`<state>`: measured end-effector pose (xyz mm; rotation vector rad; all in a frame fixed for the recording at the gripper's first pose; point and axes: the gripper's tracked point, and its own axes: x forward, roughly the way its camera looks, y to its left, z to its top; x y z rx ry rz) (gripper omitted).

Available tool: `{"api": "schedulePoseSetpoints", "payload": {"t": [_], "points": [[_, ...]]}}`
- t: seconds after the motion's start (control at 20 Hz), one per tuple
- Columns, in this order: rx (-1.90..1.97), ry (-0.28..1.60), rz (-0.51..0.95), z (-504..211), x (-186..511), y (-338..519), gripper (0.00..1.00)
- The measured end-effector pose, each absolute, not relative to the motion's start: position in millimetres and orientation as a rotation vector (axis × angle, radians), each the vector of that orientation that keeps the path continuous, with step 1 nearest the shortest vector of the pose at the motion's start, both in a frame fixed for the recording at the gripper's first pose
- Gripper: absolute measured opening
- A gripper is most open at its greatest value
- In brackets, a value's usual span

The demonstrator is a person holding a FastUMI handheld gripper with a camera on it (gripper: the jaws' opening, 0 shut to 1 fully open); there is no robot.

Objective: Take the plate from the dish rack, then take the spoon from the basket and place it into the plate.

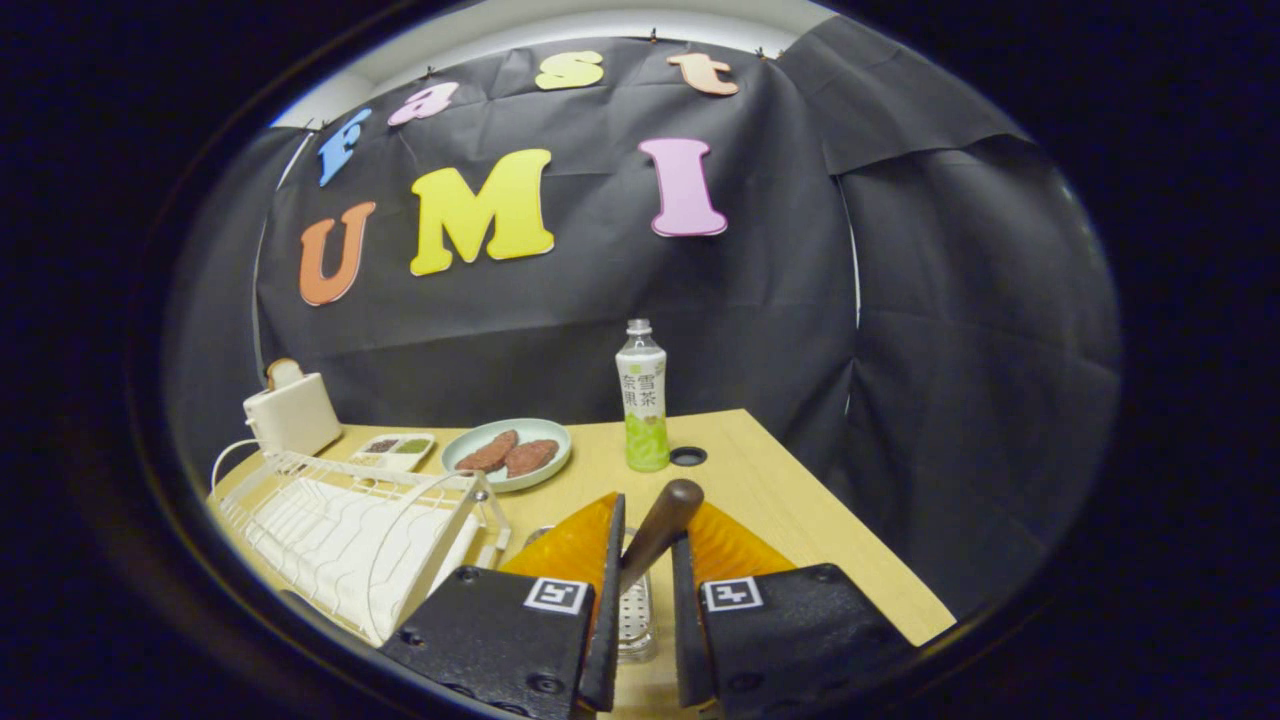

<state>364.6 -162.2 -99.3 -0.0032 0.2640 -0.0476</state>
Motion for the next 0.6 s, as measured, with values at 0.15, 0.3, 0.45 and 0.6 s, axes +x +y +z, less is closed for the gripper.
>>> {"api": "schedulePoseSetpoints", "payload": {"t": [0.15, 0.3, 0.45, 0.6], "points": [[-0.088, 0.231, -0.089, -83, 366, -155, 0.2], [-0.113, 0.216, -0.102, -67, 362, -147, 0.16], [-0.11, 0.164, -0.124, -42, 353, -141, 0.16], [-0.109, 0.112, -0.132, -12, 334, -129, 0.16]]}}
